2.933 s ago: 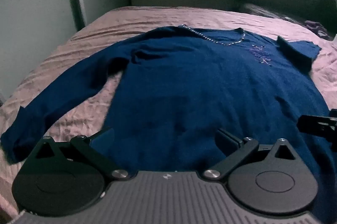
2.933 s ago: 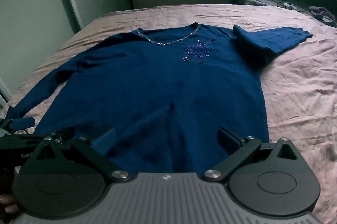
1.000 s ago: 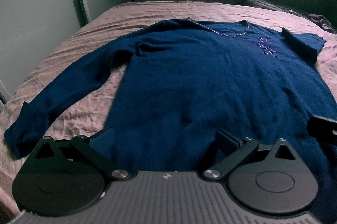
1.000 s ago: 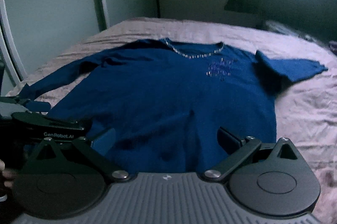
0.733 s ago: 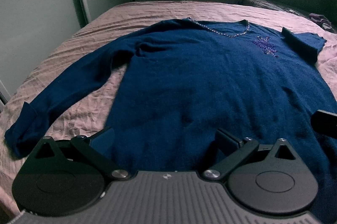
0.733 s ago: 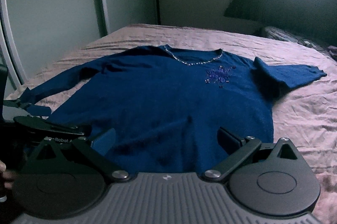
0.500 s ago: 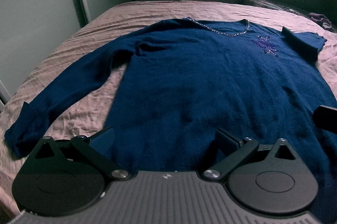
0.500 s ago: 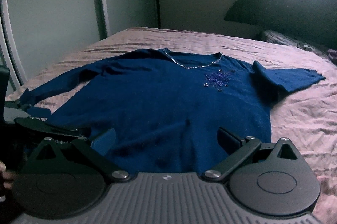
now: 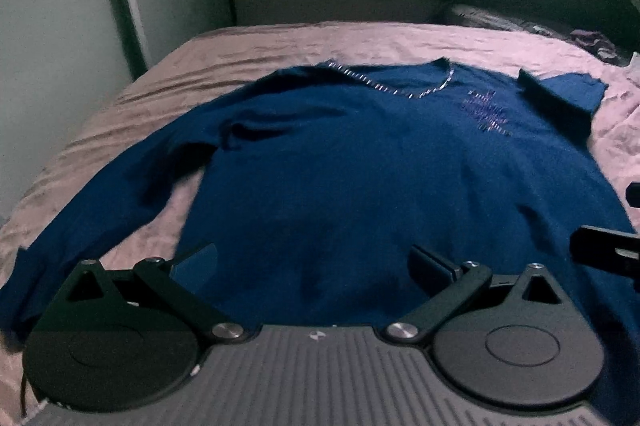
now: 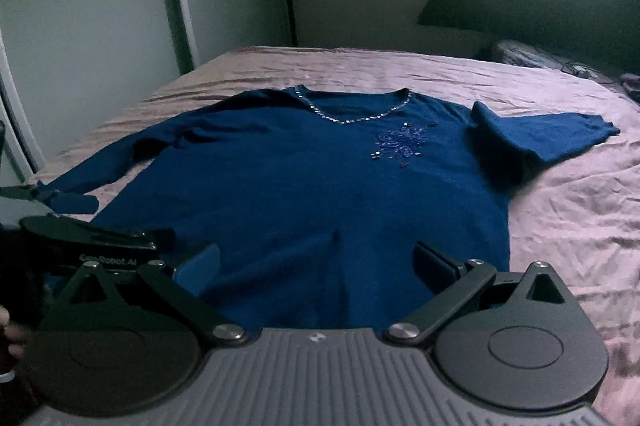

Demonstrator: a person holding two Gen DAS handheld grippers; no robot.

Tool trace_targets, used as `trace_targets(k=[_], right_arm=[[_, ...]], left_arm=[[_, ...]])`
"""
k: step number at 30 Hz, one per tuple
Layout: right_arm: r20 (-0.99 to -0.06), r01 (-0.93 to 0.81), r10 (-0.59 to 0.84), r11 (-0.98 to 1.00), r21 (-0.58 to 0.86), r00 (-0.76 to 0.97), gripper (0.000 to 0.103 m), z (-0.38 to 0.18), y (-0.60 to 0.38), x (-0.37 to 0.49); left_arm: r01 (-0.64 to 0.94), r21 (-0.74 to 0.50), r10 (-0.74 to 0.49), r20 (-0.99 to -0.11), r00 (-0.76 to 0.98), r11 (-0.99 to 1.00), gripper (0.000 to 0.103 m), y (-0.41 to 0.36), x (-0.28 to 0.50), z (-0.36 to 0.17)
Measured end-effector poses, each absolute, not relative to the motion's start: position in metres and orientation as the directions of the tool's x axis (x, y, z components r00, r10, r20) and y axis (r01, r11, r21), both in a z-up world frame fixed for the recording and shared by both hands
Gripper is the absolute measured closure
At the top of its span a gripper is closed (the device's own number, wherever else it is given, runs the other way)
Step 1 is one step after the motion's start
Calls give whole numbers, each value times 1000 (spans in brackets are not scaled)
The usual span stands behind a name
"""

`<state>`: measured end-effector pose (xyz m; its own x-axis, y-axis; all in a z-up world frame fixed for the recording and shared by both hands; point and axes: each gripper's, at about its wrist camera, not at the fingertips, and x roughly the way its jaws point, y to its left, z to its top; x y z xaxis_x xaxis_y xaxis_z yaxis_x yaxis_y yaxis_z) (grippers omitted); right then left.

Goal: Fold small clothes
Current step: 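Move the right gripper to the sweater sleeve cuff and close on it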

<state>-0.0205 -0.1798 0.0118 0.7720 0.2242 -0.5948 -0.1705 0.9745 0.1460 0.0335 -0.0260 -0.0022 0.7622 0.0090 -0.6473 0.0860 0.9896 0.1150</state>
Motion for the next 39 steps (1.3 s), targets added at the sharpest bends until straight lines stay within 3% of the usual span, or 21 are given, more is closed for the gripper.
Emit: trace_targets(k=[5,9,16,20,29,35,39], right_arm=[[-629,-111,171,985,133,758,0,8,-213,10],[-670,-30,189,970,241,718,0,-6,-267,43],[-574,114,187,887,447,798,0,-25,-375,89],[-563,161,197,838,522,803,0,-44,-429,123],[-549,128,213,847,516,808,0,-63,-475,178],[-406,182,184,681,709,895,0,-80,-536,210],[-430,268,88,666,696,899,0,-79,-559,242]], left_arm=[[113,112,-18,-630,776,987,0,-44,47,2],[152,118,-43,-633,773,981,0,-61,58,-1],[208,156,-61,-641,765,965,0,-85,71,-12],[224,178,-55,-654,755,958,0,-91,78,-20],[218,156,-52,-688,724,964,0,-91,97,-23],[228,164,-48,-704,708,960,0,-95,106,-26],[226,173,-34,-718,696,959,0,-97,112,-31]])
